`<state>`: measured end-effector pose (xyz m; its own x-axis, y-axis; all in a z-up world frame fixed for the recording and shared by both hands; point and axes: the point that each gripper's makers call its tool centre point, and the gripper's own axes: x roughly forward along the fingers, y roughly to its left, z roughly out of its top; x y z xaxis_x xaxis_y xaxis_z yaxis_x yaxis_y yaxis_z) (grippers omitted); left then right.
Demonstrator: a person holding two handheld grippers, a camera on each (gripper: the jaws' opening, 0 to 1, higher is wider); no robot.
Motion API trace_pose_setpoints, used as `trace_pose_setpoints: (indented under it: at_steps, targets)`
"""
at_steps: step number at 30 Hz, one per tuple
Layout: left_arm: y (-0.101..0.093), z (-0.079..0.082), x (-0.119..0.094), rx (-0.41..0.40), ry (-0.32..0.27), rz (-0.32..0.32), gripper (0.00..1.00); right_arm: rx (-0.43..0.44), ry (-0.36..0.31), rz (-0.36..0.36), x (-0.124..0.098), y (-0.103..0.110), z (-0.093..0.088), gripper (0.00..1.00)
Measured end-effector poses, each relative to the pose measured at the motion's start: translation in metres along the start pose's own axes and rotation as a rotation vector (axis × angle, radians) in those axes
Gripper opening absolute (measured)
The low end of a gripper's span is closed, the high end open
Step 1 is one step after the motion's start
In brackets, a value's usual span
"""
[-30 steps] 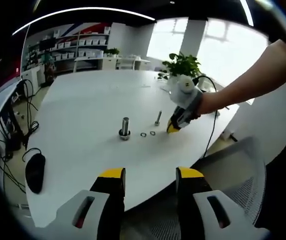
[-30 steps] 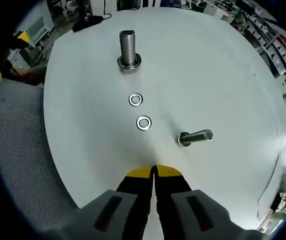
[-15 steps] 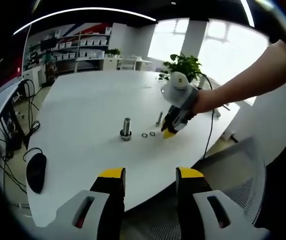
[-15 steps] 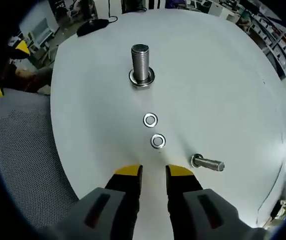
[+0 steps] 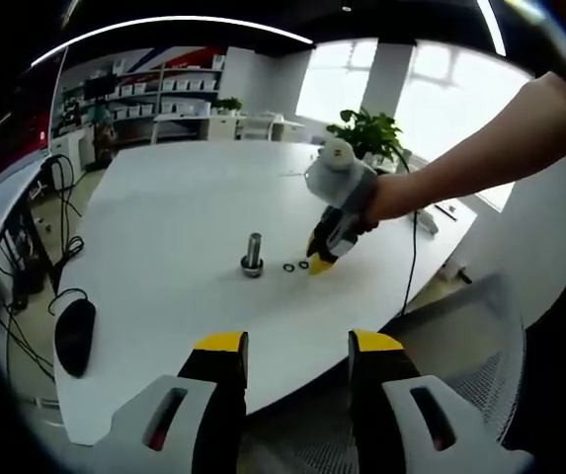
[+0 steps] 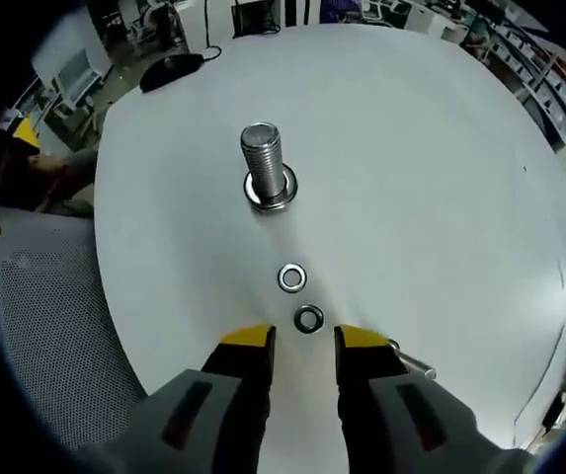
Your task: Place the washer onto the threaded stud by aligning its center hole with the stud, sliding it down to the base, and recovering from edge contact or off-axis alignment until the washer reaches the visible bottom stop.
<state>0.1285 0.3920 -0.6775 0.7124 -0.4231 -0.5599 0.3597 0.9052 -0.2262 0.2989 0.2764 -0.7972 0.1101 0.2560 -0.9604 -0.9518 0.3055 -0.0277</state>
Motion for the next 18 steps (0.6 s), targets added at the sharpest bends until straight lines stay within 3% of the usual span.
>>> trace_pose_setpoints:
  at_steps: [5, 12, 18]
  targets:
    - [0.0004, -0.0006, -0.0012, -0.005, -0.001, 0.002, 0.39, -0.014, 0.013, -0.001, 0.0025, 0.0001, -0.0014, 0.26]
    - [0.0035, -0.0024, -0.0024, -0.007, 0.002, 0.007, 0.39, -0.004, -0.022, 0.017, 0.0042, -0.0006, 0.0023, 0.24]
    - [0.0063, -0.0037, -0.0025, -0.012, 0.005, 0.010, 0.39, -0.051, 0.043, 0.034, 0.0056, -0.0027, 0.0022, 0.21]
